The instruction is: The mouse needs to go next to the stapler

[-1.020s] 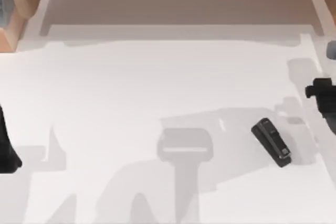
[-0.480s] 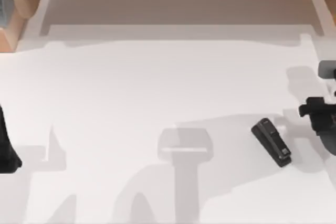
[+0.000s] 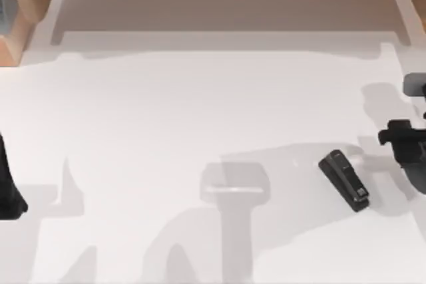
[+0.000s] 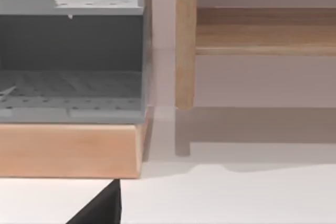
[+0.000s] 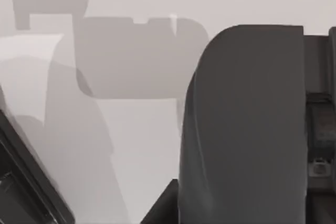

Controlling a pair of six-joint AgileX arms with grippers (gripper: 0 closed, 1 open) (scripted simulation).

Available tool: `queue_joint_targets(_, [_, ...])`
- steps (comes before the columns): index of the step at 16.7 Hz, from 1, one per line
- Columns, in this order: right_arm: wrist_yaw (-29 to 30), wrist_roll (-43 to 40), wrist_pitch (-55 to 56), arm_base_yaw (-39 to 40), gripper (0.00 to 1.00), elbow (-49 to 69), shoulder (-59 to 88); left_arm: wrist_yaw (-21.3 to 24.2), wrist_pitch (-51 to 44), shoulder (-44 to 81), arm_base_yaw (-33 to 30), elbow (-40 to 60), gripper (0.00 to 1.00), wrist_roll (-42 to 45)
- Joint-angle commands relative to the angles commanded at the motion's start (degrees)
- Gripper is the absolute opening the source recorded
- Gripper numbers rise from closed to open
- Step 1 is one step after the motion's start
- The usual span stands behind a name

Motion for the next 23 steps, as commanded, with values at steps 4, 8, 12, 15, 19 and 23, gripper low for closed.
queue_joint_targets(4, [0.1,0.0,0.8,0.1,0.00,0.5,-0.2,0.0,0.0,0.0,0.0,0.0,1.00,0.0])
queue_joint_targets(8, [0.1,0.0,1.7,0.1,0.00,0.6,-0.3,0.0,0.0,0.0,0.0,0.0,1.00,0.0])
queue_joint_targets(12, [0.1,0.0,2.5,0.2,0.00,0.1,0.0,0.0,0.0,0.0,0.0,0.0,1.00,0.0])
queue_joint_targets(15, [0.0,0.0,2.9,0.2,0.00,-0.8,0.8,0.0,0.0,0.0,0.0,0.0,1.00,0.0])
queue_joint_targets(19, [0.0,0.0,2.9,0.2,0.00,-2.2,2.1,0.0,0.0,0.0,0.0,0.0,1.00,0.0])
queue_joint_targets(23, [0.0,0.0,2.9,0.2,0.08,-2.2,2.1,0.0,0.0,0.0,0.0,0.0,1.00,0.0])
